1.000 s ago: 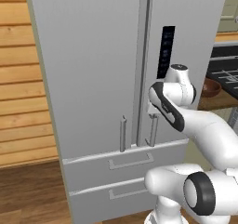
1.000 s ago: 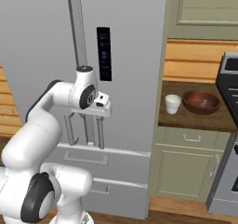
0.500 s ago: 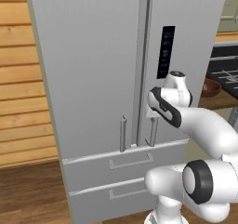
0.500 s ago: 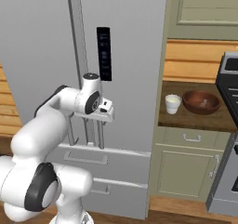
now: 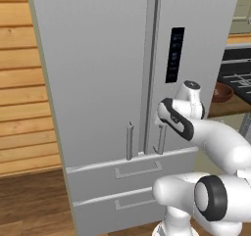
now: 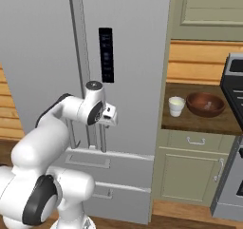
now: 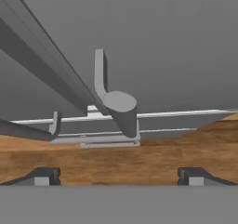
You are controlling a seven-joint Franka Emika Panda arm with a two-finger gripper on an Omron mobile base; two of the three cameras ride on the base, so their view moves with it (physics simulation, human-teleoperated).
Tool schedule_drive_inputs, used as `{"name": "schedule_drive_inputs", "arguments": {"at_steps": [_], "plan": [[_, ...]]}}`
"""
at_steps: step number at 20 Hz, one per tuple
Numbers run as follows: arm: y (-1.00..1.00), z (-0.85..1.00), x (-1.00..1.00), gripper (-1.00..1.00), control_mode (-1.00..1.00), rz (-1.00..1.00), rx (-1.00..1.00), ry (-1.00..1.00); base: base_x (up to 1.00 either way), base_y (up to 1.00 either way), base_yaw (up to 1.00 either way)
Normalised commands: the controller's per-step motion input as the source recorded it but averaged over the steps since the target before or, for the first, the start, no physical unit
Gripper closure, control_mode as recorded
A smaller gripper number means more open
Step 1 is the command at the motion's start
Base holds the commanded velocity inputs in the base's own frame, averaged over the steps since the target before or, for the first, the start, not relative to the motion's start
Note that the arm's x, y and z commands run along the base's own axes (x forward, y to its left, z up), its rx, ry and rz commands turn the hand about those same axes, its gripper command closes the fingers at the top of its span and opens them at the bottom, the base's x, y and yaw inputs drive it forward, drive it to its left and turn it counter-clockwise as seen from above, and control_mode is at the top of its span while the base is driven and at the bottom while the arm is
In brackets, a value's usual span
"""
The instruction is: Grab a lemon wedge from the fridge and one ice cube from the ice bowl, and put them in the glass of lemonade.
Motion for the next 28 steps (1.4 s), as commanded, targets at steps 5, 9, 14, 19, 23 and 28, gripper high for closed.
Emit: {"name": "schedule_drive_inputs", "arguments": {"at_steps": [5, 9, 14, 19, 23, 28], "plan": [[-0.03, -0.04, 0.16, -1.00, -1.00, -0.02, 0.00, 0.01, 0.00, 0.00, 0.00], [-0.07, -0.17, 0.07, -1.00, -1.00, -0.01, 0.00, 0.01, 0.00, 0.00, 0.00], [-0.05, -0.07, 0.02, -1.00, -1.00, 0.00, 0.00, -0.06, 0.00, 0.00, 0.00], [0.00, -0.05, 0.06, -1.00, -1.00, 0.00, 0.00, -0.09, 0.00, 0.00, 0.00], [0.00, -0.15, 0.01, -1.00, -1.00, 0.00, 0.00, -0.10, 0.00, 0.00, 0.00], [0.00, -0.20, 0.07, -1.00, -1.00, 0.00, 0.00, -0.04, 0.00, 0.00, 0.00]]}}
